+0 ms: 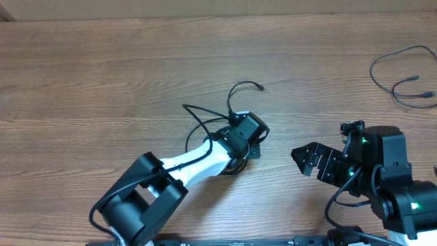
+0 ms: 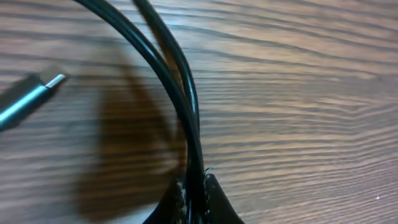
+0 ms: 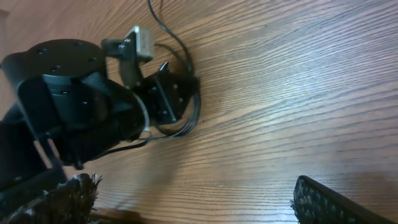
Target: Untangle cables
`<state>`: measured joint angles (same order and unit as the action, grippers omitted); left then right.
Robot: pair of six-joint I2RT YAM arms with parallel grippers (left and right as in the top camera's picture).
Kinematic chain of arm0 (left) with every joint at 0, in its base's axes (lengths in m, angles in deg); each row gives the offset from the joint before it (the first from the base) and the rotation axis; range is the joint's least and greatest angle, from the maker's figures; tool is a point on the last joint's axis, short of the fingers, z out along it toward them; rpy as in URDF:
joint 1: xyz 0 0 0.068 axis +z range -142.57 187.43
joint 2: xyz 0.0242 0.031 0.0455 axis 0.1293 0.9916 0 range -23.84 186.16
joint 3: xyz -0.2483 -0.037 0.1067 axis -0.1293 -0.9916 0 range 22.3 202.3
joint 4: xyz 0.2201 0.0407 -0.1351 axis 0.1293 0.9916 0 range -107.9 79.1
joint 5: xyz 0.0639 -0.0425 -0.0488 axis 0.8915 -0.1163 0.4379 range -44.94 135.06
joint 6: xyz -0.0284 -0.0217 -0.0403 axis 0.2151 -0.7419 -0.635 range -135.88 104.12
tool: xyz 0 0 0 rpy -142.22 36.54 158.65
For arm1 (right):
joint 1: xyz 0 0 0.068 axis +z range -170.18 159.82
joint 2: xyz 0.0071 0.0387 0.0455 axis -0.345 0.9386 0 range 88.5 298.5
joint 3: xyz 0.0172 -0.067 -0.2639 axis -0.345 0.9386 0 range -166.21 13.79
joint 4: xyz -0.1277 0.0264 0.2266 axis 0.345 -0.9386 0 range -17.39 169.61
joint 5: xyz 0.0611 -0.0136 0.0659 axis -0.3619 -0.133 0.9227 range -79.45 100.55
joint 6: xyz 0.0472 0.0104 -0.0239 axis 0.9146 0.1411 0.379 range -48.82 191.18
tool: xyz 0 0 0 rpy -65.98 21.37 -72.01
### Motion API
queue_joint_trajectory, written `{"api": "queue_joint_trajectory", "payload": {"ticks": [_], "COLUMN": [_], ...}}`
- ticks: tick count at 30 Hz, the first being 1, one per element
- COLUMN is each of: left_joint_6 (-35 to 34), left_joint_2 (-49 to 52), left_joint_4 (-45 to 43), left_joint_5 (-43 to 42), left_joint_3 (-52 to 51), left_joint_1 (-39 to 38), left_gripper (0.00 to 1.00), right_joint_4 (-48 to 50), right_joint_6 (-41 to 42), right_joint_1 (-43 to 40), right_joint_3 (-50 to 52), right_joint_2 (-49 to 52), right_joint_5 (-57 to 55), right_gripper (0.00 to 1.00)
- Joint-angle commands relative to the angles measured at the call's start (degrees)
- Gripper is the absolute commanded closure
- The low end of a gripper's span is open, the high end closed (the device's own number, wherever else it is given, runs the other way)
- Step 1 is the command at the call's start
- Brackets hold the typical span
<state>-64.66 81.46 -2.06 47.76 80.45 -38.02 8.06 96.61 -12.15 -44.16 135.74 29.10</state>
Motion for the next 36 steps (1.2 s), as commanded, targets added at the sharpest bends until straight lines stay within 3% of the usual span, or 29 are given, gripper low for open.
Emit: {"api": "queue_joint_trajectory", "payload": {"ticks": [1,8,11,14,21,27,30,33,35,36], "left_joint_6": [-6.1,-24.5,-30.6,-31.5,-31.1,-40.3,-41.5,-41.4,-41.4,-41.4], "left_joint_2": [-7.1,-20.4,-24.3,-26.8,-27.1,-27.1,-27.1,-27.1,-27.1,-27.1], "left_joint_4": [1.7,4.0,4.0,4.1,6.7,5.7,5.8,6.7,6.9,6.9], "left_joint_5": [-1.0,-7.8,-8.6,-8.5,-9.0,-13.8,-14.4,-14.4,-14.4,-14.4], "left_joint_3": [2.3,2.7,2.7,2.7,2.7,2.7,2.7,2.7,2.7,2.7], "left_joint_1": [3.0,10.3,12.5,13.6,13.6,13.9,14.0,14.0,14.0,14.0], "left_gripper": [0.96,0.96,0.96,0.96,0.96,0.96,0.96,0.96,0.96,0.96], "right_joint_4": [0.5,1.0,3.3,7.4,20.5,24.7,28.0,31.9,32.4,31.4], "right_joint_6": [0.1,-0.3,-6.1,-11.1,-11.4,-15.1,-15.0,-9.6,-0.5,8.0], "right_joint_1": [0.4,0.4,0.4,0.4,0.4,3.8,7.6,11.4,13.5,15.0], "right_joint_3": [-0.6,0.3,2.5,5.4,11.6,12.8,12.8,12.8,12.8,12.8], "right_joint_2": [-0.3,-0.2,-0.2,-0.2,1.1,5.4,8.9,13.5,16.7,19.5], "right_joint_5": [-1.6,-0.4,5.0,13.7,23.0,23.6,23.5,20.8,12.2,4.1], "right_gripper": [0.0,0.0,0.0,0.0,0.0,0.0,0.0,0.0,0.0,0.0]}}
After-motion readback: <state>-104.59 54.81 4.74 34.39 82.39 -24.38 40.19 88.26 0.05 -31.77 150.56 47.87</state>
